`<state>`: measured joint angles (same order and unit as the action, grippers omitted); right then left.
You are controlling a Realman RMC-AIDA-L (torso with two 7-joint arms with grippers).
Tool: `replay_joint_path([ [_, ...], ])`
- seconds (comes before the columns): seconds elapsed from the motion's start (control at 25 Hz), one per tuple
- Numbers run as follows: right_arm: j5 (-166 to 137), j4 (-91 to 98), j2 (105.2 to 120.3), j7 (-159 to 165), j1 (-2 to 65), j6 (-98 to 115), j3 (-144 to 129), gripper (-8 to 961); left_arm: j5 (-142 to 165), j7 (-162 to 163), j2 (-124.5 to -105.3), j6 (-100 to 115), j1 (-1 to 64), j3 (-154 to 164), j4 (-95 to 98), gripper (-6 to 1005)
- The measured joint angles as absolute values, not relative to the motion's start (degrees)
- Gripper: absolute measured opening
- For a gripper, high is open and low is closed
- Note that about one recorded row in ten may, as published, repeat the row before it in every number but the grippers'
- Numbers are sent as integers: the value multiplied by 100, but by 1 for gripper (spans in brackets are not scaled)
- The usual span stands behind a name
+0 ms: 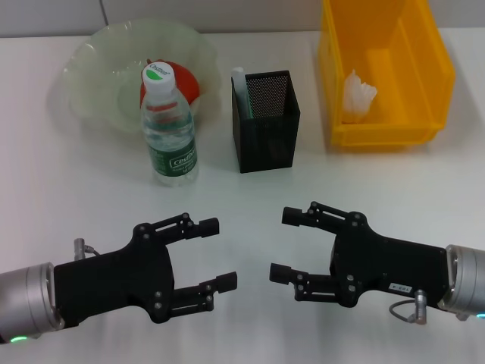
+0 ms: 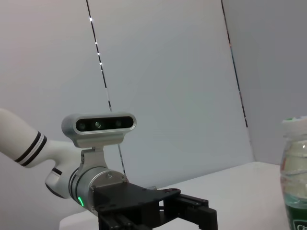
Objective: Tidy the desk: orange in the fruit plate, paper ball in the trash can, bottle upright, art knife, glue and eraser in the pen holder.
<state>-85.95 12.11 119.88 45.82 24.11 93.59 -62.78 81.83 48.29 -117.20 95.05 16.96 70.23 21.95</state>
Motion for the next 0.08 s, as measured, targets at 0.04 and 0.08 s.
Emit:
replay_joint_path([
  [0.04, -8595, 1209, 11988, 4581, 2404, 9360, -6273, 833, 8183, 4829, -11720, 9505, 1696, 7023, 2195, 753],
  [0.08, -8595, 1206, 11989, 4580, 2403, 9360, -6271, 833, 8183, 4829, -11723, 9502, 1700, 7022, 2207, 753],
])
